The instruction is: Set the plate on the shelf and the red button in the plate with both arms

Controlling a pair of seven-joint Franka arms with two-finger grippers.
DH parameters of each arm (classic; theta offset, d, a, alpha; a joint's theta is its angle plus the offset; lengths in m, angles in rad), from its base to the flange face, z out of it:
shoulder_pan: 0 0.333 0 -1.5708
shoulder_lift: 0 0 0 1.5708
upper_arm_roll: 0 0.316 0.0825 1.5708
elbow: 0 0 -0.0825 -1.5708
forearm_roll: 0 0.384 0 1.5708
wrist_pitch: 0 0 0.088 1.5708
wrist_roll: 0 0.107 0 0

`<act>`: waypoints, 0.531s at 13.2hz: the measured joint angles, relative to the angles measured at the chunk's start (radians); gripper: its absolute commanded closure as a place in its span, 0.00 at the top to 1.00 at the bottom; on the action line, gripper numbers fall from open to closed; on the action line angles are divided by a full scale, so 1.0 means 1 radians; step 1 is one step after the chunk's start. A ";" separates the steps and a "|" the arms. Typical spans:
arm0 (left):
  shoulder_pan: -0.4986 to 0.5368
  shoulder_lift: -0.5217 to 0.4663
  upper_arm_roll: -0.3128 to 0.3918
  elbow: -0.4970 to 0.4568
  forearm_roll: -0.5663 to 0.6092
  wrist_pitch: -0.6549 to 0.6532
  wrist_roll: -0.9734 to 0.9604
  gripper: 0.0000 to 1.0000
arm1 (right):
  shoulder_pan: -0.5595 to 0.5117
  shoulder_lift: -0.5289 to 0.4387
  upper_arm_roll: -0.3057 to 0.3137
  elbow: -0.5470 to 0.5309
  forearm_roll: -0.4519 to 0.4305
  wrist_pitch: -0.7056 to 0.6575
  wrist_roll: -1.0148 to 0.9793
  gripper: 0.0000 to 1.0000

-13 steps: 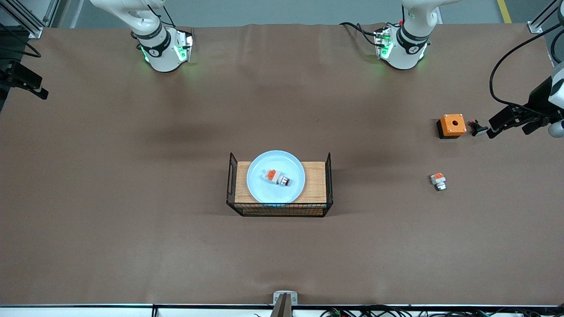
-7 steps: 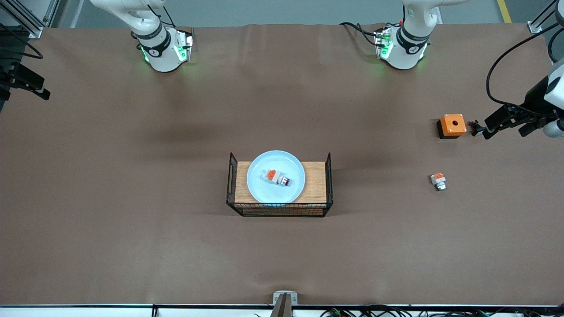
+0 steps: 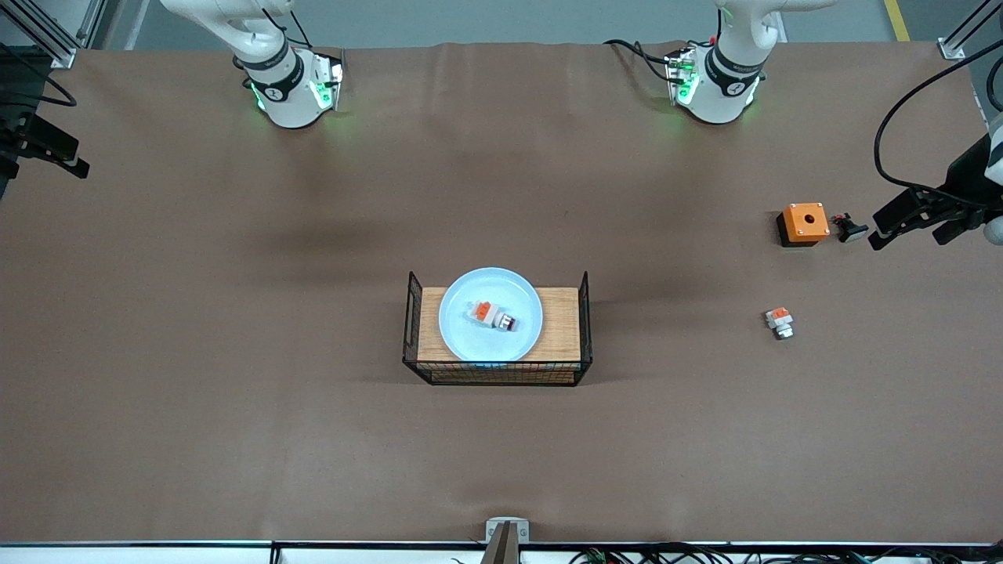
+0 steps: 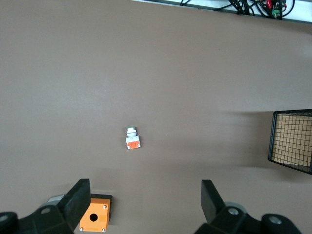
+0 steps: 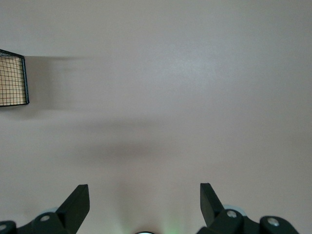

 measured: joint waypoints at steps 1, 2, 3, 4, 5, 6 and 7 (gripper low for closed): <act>-0.001 0.000 0.000 0.006 0.000 0.000 0.000 1.00 | 0.000 0.000 0.000 0.000 0.000 0.000 0.000 1.00; -0.002 0.000 -0.001 0.013 0.000 0.000 0.000 1.00 | 0.000 0.000 0.000 0.000 0.000 0.000 0.000 1.00; -0.004 0.000 -0.002 0.021 0.000 -0.002 0.000 1.00 | 0.000 0.000 0.001 0.000 0.000 0.000 0.000 1.00; -0.005 0.000 -0.003 0.029 0.000 -0.006 0.000 1.00 | 0.000 0.000 0.002 0.000 0.001 0.001 0.000 1.00; -0.006 0.000 -0.003 0.037 0.000 -0.011 0.000 1.00 | 0.000 0.000 0.003 0.000 0.001 0.002 0.000 1.00; -0.007 0.000 -0.004 0.044 0.000 -0.013 0.000 1.00 | 0.000 0.000 0.005 0.000 0.001 0.004 0.000 1.00; -0.007 0.000 -0.004 0.049 0.000 -0.014 0.000 1.00 | 0.000 0.000 0.006 0.001 0.001 0.006 0.000 1.00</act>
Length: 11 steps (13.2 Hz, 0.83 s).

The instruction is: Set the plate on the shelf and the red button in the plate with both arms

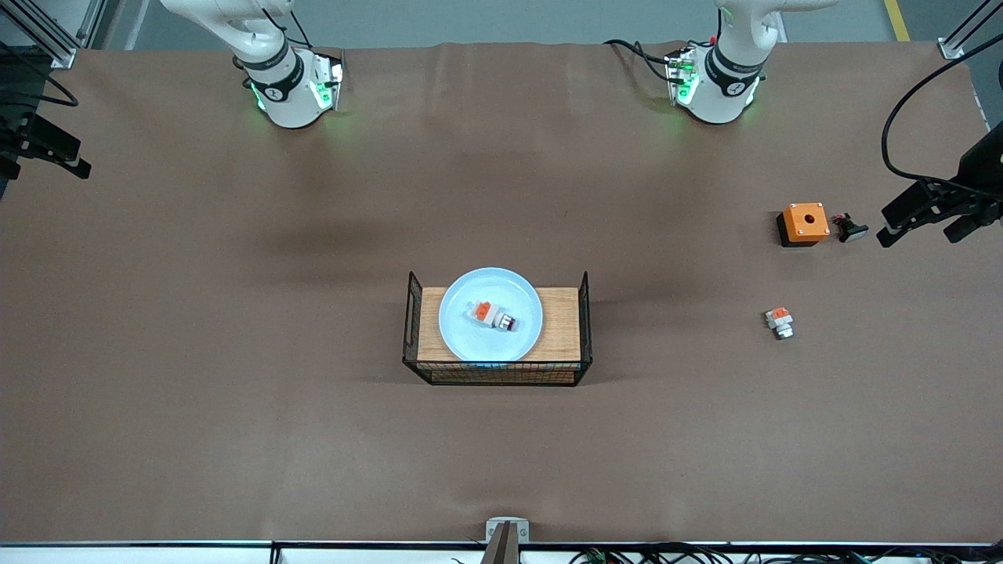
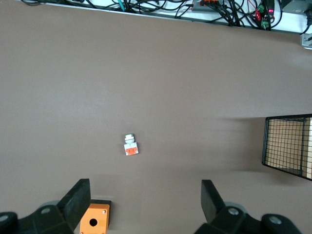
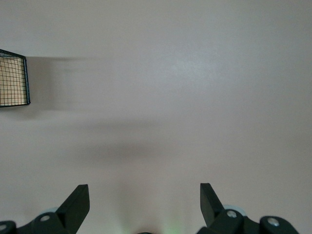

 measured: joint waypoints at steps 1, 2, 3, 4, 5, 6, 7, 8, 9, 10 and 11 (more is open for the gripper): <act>-0.001 0.002 0.000 0.005 0.000 0.000 0.000 1.00 | 0.000 0.000 0.001 0.001 0.000 0.002 0.000 1.00; -0.004 0.007 -0.002 0.014 0.000 0.000 0.000 1.00 | 0.000 0.000 0.002 0.003 0.000 0.003 0.000 1.00; -0.006 0.020 -0.008 0.028 0.000 -0.004 0.000 1.00 | 0.000 0.000 0.002 0.003 0.000 0.005 0.000 1.00; -0.007 0.038 -0.014 0.050 0.001 -0.021 0.000 1.00 | 0.000 0.000 0.002 0.004 0.000 0.008 0.000 1.00; -0.009 0.058 -0.018 0.078 0.009 -0.051 0.000 1.00 | 0.000 0.000 0.002 0.004 0.000 0.014 0.000 1.00; -0.010 0.076 -0.020 0.105 0.023 -0.080 0.000 1.00 | 0.000 0.000 0.003 0.004 0.000 0.019 0.000 1.00; -0.010 0.089 -0.021 0.124 0.033 -0.097 -0.001 1.00 | 0.000 0.000 0.003 0.004 0.000 0.021 -0.001 1.00; -0.010 0.095 -0.022 0.134 0.034 -0.106 -0.001 1.00 | 0.000 -0.001 0.003 0.007 0.000 0.023 -0.001 1.00; -0.010 0.095 -0.023 0.141 0.034 -0.121 -0.004 1.00 | 0.000 -0.001 0.003 0.011 0.000 0.023 -0.001 1.00; -0.010 0.095 -0.026 0.148 0.034 -0.147 -0.010 1.00 | 0.000 -0.001 0.003 0.012 0.000 0.023 -0.001 1.00; -0.010 0.095 -0.030 0.154 0.035 -0.167 -0.016 1.00 | 0.000 -0.001 0.003 0.012 0.000 0.023 -0.001 1.00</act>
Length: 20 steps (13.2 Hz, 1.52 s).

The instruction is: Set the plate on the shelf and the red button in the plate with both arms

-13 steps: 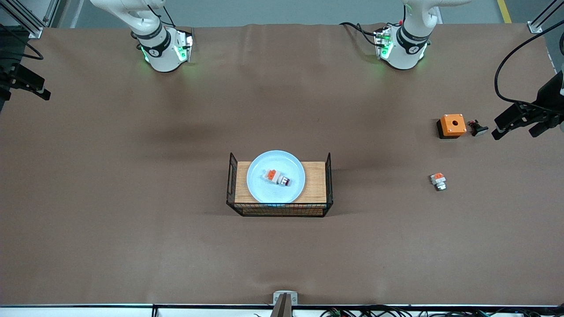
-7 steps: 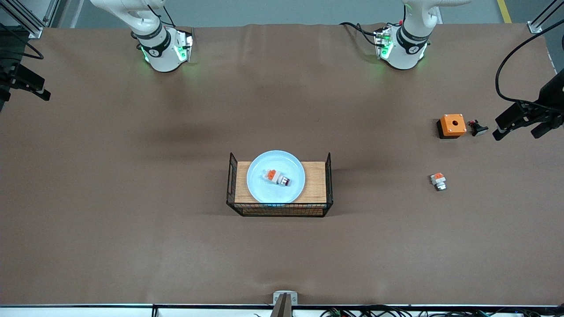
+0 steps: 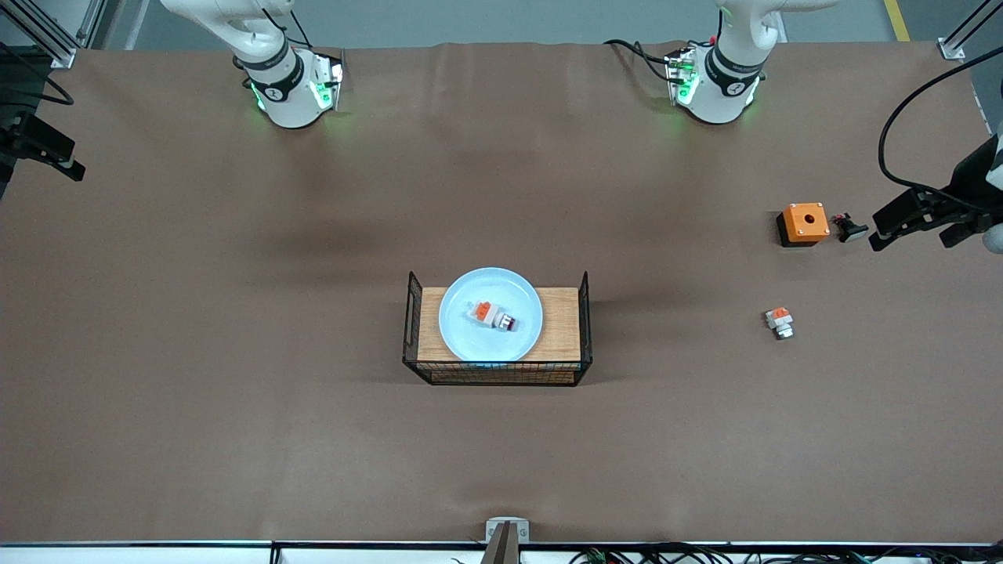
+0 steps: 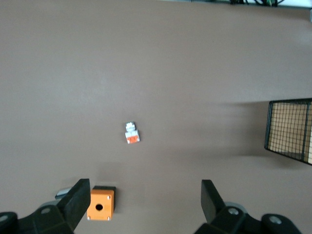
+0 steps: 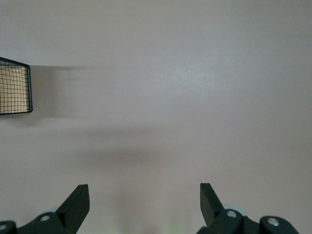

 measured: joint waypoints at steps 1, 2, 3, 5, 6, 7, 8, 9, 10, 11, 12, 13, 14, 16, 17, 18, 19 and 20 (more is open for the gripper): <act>0.000 -0.001 -0.004 0.007 0.000 -0.014 -0.003 1.00 | 0.000 0.000 0.000 0.000 0.000 0.000 -0.001 1.00; 0.000 -0.001 -0.006 0.020 0.000 -0.031 -0.003 1.00 | 0.000 0.001 0.000 0.000 0.000 0.000 -0.002 1.00; 0.000 -0.002 -0.007 0.037 0.000 -0.049 -0.003 1.00 | 0.001 0.004 0.001 -0.002 0.000 0.000 -0.005 1.00; 0.001 -0.006 -0.007 0.064 0.000 -0.073 -0.003 1.00 | 0.006 0.013 0.004 -0.003 0.000 0.013 -0.008 1.00; 0.002 -0.007 -0.007 0.069 0.000 -0.079 -0.003 1.00 | 0.007 0.016 0.006 -0.003 0.000 0.025 -0.008 1.00; 0.003 -0.007 -0.007 0.070 0.000 -0.081 -0.003 1.00 | 0.007 0.017 0.007 -0.003 0.000 0.038 -0.008 1.00; 0.003 -0.007 -0.007 0.070 0.000 -0.081 -0.003 1.00 | 0.007 0.017 0.007 -0.003 0.000 0.052 -0.008 1.00; 0.003 -0.007 -0.007 0.070 0.000 -0.082 -0.003 1.00 | 0.007 0.018 0.007 -0.003 0.000 0.072 -0.008 1.00; 0.003 -0.007 -0.007 0.070 0.000 -0.083 -0.003 1.00 | 0.007 0.018 0.007 -0.003 0.000 0.097 -0.008 1.00; 0.003 -0.007 -0.007 0.070 0.000 -0.085 -0.004 1.00 | 0.007 0.018 0.007 -0.003 0.000 0.108 -0.008 1.00; 0.003 -0.007 -0.007 0.070 0.000 -0.089 -0.004 1.00 | 0.007 0.018 0.007 -0.003 0.000 0.108 -0.008 1.00; 0.003 -0.007 -0.007 0.070 0.000 -0.091 -0.004 1.00 | 0.006 0.018 0.007 -0.002 0.000 0.097 -0.008 1.00; 0.003 -0.007 -0.007 0.070 0.000 -0.092 -0.004 1.00 | 0.006 0.018 0.006 -0.002 0.000 0.076 -0.008 1.00; 0.003 -0.006 -0.007 0.070 0.000 -0.093 -0.004 1.00 | 0.006 0.018 0.004 -0.001 0.000 0.060 -0.009 1.00; 0.003 -0.006 -0.007 0.070 0.000 -0.093 -0.004 1.00 | 0.006 0.018 0.004 -0.001 0.000 0.060 -0.009 1.00; 0.003 -0.006 -0.007 0.070 0.000 -0.093 -0.004 1.00 | 0.006 0.018 0.005 0.000 0.000 0.058 -0.009 1.00; 0.003 -0.006 -0.007 0.070 0.000 -0.093 -0.004 1.00 | 0.006 0.018 0.006 0.000 0.000 0.056 -0.009 1.00; 0.003 -0.006 -0.007 0.070 0.000 -0.093 -0.004 1.00 | 0.006 0.018 0.006 0.001 0.000 0.055 -0.009 1.00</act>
